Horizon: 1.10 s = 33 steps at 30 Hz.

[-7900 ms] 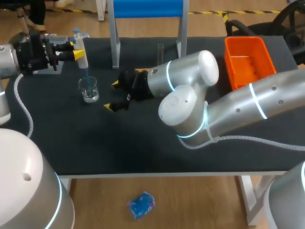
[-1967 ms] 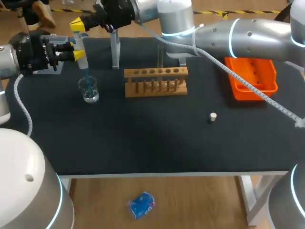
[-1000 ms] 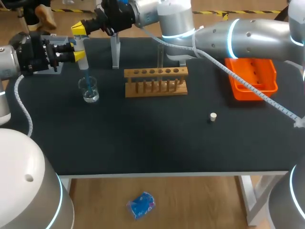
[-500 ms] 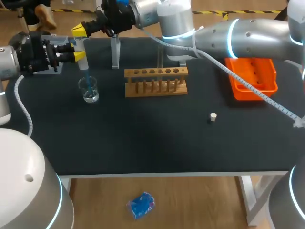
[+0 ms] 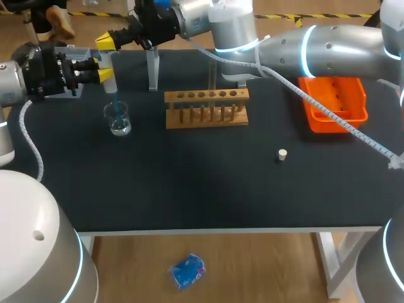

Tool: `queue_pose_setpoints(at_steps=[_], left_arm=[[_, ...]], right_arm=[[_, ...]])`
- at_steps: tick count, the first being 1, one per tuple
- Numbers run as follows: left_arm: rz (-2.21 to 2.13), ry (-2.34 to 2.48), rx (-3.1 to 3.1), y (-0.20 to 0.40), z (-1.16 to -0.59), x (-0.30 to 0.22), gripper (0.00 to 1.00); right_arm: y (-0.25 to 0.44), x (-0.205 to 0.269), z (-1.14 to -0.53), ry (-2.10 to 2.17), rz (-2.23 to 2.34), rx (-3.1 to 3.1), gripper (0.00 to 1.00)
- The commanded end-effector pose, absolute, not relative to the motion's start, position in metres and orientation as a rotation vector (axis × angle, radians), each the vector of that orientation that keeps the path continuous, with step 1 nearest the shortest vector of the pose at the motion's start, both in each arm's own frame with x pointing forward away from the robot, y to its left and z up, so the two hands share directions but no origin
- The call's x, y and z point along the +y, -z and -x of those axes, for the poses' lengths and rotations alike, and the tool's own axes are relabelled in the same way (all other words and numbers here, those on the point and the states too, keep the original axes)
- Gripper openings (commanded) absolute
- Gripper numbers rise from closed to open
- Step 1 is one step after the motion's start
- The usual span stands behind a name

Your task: Invert the test tube, pick up the pipette, mount the tip to pipette, aspirate from beaker and dispense into the tube, eject the tip, return the pipette, and cap with the stopper.

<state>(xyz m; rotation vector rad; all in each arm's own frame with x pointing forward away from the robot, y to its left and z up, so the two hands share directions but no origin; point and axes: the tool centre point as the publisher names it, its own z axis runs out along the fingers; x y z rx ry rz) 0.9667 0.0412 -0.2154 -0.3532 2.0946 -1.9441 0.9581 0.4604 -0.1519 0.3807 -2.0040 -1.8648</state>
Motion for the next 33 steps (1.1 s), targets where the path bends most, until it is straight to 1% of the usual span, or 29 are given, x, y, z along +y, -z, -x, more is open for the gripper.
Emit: queue_pose_setpoints(at_steps=[1,33], left_arm=[[0.354,1.943,2.093,0.210,-0.968,0.042,0.00],[0.354,1.943,2.093,0.210,-0.968,0.042,0.00]], right_arm=[[0.154,0.461,-0.961,1.864,-0.398,-2.001,0.00],[0.127,0.462,-0.961,1.949,-0.467,-1.993,0.00]])
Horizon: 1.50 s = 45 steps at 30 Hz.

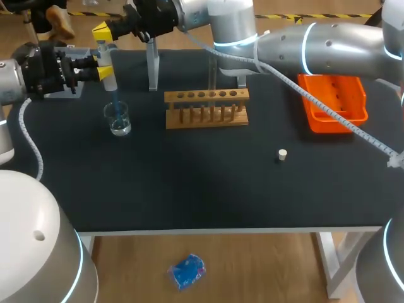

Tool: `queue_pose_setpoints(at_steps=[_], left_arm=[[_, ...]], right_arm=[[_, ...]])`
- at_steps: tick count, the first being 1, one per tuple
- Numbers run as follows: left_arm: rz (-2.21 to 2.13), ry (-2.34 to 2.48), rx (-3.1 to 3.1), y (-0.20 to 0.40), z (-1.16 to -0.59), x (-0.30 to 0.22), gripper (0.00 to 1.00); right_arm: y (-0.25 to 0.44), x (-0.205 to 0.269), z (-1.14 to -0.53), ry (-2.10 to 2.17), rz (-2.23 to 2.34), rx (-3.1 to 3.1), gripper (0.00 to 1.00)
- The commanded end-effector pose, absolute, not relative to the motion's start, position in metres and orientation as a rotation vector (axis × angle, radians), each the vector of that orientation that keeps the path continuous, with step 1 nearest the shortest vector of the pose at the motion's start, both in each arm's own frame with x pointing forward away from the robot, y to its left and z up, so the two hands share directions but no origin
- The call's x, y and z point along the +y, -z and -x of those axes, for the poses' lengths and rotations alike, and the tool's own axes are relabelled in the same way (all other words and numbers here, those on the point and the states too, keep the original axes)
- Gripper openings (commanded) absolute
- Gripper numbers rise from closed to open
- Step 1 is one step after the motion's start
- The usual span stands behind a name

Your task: Invert the test tube, pick up the pipette, mount the tip to pipette, aspirate from beaker and dispense into the tube, eject the tip, return the pipette, and cap with the stopper.

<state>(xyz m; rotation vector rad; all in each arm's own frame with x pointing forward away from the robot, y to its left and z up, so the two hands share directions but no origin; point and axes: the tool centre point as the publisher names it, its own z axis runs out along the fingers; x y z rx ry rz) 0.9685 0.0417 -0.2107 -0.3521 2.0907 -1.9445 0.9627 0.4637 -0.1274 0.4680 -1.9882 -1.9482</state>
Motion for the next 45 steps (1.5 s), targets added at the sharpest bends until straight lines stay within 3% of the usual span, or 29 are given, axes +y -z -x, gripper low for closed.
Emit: queue_pose_setpoints(at_steps=[1,14,15,16,17,18,39,45], left_arm=[[0.354,1.943,2.093,0.210,-0.968,0.042,0.00],[0.354,1.943,2.093,0.210,-0.968,0.042,0.00],[0.354,1.943,2.093,0.210,-0.968,0.042,0.00],[0.354,1.943,2.093,0.210,-0.968,0.042,0.00],[0.354,1.943,2.093,0.210,-0.968,0.042,0.00],[0.354,1.943,2.093,0.210,-0.968,0.042,0.00],[0.354,1.943,2.093,0.210,-0.968,0.042,0.00],[0.354,1.943,2.093,0.210,-0.968,0.042,0.00]], right_arm=[[0.126,0.462,-0.961,1.950,-0.468,-1.993,0.00],[0.101,0.436,-0.963,1.960,-0.473,-2.084,0.00],[0.099,0.432,-0.963,1.957,-0.465,-2.096,0.06],[0.097,0.429,-0.963,1.950,-0.459,-2.111,0.27],[0.096,0.426,-0.962,1.944,-0.452,-2.122,0.57],[0.095,0.422,-0.961,1.936,-0.444,-2.135,1.00],[0.093,0.310,-0.943,1.783,-0.351,-2.491,1.00],[0.093,0.310,-0.943,1.783,-0.351,-2.491,1.00]])
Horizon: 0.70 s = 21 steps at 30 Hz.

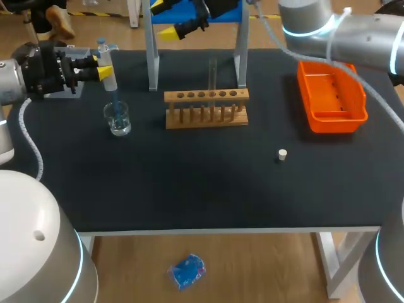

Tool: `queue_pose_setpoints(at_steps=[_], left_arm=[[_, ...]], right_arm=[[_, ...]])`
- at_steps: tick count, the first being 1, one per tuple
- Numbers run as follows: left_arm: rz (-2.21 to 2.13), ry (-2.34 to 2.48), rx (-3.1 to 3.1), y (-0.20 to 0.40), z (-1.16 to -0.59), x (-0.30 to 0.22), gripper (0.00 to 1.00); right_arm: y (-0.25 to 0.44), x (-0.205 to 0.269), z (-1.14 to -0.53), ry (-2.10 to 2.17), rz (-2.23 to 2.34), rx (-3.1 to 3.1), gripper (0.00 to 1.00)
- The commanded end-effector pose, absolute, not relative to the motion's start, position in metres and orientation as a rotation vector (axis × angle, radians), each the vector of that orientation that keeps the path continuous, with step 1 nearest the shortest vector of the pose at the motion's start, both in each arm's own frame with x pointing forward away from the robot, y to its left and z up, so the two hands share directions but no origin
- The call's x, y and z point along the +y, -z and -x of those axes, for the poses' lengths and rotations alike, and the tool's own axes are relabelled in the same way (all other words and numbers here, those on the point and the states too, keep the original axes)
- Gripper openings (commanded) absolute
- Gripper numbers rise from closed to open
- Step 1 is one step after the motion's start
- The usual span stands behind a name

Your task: Invert the test tube, pick up the pipette, mount the tip to pipette, aspirate from beaker and dispense into the tube, eject the tip, return the pipette, and cap with the stopper.

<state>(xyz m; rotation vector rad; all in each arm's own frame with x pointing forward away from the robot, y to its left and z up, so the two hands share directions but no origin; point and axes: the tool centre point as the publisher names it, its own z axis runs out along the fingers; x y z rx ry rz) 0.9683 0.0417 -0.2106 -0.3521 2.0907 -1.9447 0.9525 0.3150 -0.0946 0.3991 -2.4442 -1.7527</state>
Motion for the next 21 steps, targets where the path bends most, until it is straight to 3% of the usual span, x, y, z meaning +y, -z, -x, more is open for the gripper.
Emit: queue_pose_setpoints(at_steps=[1,11,21], left_arm=[[0.354,1.943,2.093,0.210,-0.968,0.042,0.00],[0.354,1.943,2.093,0.210,-0.968,0.042,0.00],[0.354,1.943,2.093,0.210,-0.968,0.042,0.00]], right_arm=[[0.093,0.310,-0.943,1.783,-0.351,-2.491,1.00],[0.097,0.309,-0.947,1.727,-0.356,-2.556,1.00],[0.110,0.250,-0.965,1.609,-0.352,-2.690,1.00]])
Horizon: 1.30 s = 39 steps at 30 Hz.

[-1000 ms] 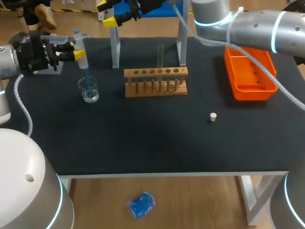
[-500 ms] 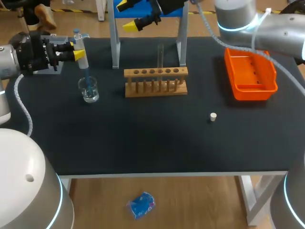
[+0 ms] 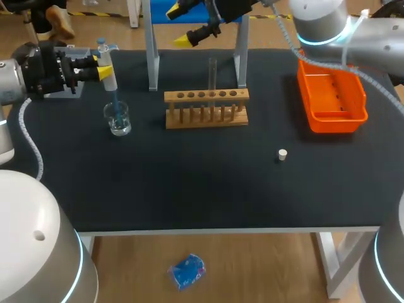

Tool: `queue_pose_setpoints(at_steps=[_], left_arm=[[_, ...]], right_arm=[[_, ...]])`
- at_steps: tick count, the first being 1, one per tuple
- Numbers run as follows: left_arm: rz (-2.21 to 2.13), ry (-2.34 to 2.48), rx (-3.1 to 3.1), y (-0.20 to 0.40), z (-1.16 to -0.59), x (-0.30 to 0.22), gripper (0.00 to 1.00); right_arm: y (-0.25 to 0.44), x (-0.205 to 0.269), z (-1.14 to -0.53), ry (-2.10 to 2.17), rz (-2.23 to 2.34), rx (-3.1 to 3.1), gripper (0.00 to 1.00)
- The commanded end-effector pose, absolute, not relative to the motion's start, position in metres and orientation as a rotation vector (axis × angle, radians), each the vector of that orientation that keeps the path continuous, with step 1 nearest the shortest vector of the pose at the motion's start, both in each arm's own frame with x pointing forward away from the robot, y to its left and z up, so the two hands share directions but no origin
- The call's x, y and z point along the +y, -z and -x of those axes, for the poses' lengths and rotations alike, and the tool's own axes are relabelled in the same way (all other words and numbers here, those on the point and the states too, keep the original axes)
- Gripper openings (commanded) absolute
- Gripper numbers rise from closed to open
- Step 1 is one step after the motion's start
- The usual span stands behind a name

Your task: Invert the test tube, pick up the pipette, mount the tip to pipette, aspirate from beaker and dispense into the tube, eject the tip, return the pipette, and cap with the stopper.

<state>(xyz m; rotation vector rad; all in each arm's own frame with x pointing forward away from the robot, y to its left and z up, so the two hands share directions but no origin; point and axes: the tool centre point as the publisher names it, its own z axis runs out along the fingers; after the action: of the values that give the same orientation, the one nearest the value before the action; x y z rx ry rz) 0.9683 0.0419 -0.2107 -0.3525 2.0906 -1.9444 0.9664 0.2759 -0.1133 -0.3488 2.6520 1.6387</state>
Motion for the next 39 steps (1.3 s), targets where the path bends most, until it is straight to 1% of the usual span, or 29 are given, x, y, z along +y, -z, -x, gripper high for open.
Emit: queue_pose_setpoints(at_steps=[1,6,13,19,32,39], left_arm=[[0.354,1.943,2.093,0.210,-0.968,0.042,0.00],[0.354,1.943,2.093,0.210,-0.968,0.042,0.00],[0.354,1.943,2.093,0.210,-0.968,0.042,0.00],[0.354,1.943,2.093,0.210,-0.968,0.042,0.00],[0.354,1.943,2.093,0.210,-0.968,0.042,0.00],[0.354,1.943,2.093,0.210,-0.968,0.042,0.00]], right_arm=[[0.112,0.245,-0.966,-1.583,0.358,2.679,1.00],[0.126,0.220,-0.972,-1.507,0.303,2.738,1.00],[0.149,0.185,-0.980,-1.505,0.256,2.744,1.00],[0.170,0.163,-0.981,-1.469,0.241,2.748,1.00],[0.208,0.146,-0.972,-1.412,0.180,2.744,1.00],[0.229,0.143,-0.978,-1.406,0.134,2.757,1.00]])
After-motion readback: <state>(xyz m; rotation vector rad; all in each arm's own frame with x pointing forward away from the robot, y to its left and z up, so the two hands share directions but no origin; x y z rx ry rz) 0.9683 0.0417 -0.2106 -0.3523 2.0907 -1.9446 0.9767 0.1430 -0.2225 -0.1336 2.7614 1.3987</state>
